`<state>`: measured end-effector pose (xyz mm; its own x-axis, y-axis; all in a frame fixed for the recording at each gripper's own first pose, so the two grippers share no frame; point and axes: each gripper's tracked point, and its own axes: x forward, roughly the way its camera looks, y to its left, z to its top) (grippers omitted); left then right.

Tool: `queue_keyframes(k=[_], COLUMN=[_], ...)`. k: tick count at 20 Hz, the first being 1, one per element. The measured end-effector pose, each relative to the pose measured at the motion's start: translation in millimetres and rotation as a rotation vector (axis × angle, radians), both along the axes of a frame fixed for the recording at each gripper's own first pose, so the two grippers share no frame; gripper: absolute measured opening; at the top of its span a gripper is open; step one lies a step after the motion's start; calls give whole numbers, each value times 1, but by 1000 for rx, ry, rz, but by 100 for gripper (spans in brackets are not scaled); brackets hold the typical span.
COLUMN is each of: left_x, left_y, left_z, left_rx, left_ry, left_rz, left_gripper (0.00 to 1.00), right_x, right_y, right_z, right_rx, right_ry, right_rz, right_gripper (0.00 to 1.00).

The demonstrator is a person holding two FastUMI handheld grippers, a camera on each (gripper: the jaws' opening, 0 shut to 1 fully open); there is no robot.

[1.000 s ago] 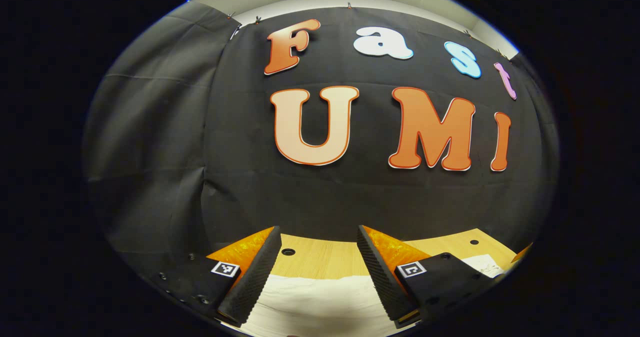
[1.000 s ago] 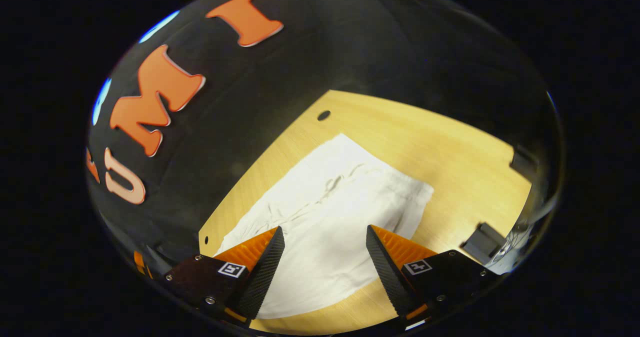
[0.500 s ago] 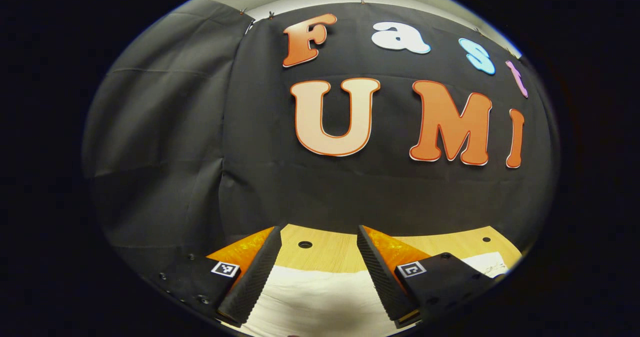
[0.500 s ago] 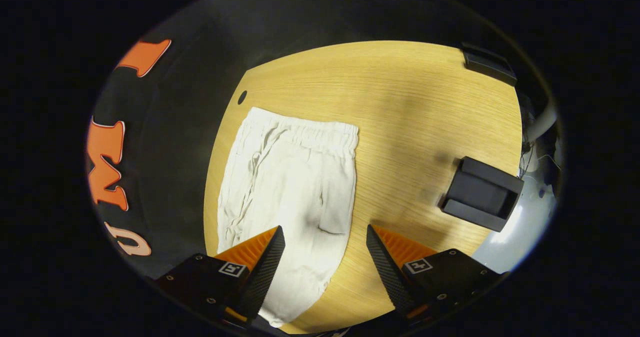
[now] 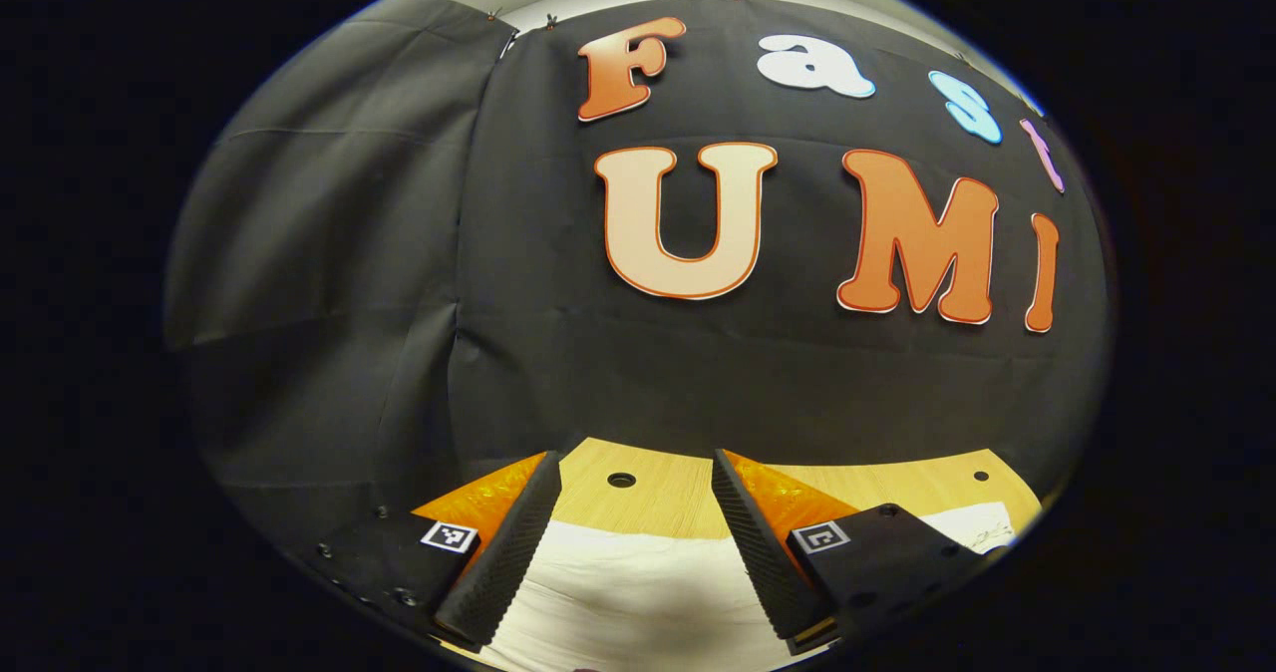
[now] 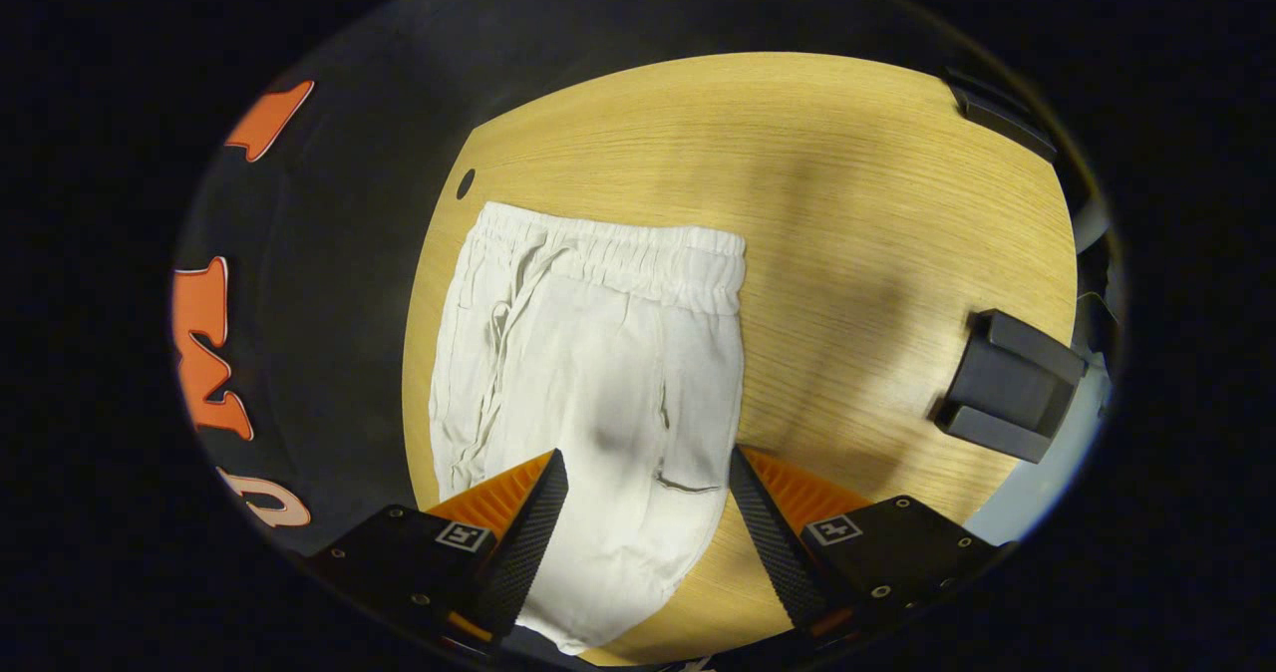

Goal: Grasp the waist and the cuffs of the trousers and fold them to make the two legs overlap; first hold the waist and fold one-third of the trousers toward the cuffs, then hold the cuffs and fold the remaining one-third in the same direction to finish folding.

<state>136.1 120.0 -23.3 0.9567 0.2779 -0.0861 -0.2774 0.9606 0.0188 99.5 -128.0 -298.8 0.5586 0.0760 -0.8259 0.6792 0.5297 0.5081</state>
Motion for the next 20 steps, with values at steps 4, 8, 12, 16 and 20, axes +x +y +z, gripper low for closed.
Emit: queue_keyframes(k=[4, 8, 12, 16, 20], left_x=[3, 2, -8, -33, -55], left_y=[3, 9, 24, 43, 71], left_z=[-1, -4, -16, -56, -139], left_rx=[-17, -51, -91, -284, -611], left_ry=[4, 15, 43, 108, 206], left_rz=[6, 18, 40, 71, 189], left_gripper=[99, 98, 99, 99, 96], right_x=[15, 18, 21, 19, 18], right_y=[7, 15, 16, 16, 16], right_z=[-4, -19, -24, -24, -25], right_rx=[15, 1, 19, 0, 35], right_ry=[13, 78, 75, 59, 61], right_rz=[10, 35, 14, 34, 13], right_gripper=[99, 56, 7, 1, 1])
